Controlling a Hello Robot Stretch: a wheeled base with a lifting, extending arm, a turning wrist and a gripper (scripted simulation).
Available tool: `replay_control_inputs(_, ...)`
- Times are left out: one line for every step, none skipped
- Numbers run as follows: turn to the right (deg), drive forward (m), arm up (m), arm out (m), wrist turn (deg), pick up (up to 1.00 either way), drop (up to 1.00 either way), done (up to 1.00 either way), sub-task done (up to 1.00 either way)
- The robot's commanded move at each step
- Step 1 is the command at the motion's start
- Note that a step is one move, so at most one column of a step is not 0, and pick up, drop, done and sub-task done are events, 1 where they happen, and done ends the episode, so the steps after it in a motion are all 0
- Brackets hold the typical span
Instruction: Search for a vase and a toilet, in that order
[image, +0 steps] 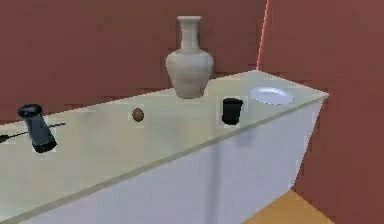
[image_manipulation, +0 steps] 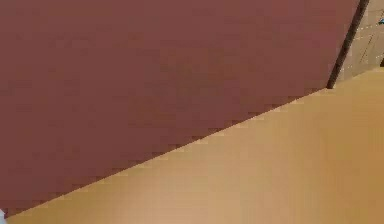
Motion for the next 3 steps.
replay_control_inputs(-45.0,0.00,0.00,0.00,0.0,0.00,0.00,0.00,0.00)
replay_control_inputs(-45.0,0.00,0.00,0.00,0.0,0.00,0.00,0.00,0.00)
replay_control_inputs(-45.0,0.00,0.00,0.00,0.0,0.00,0.00,0.00,0.00)
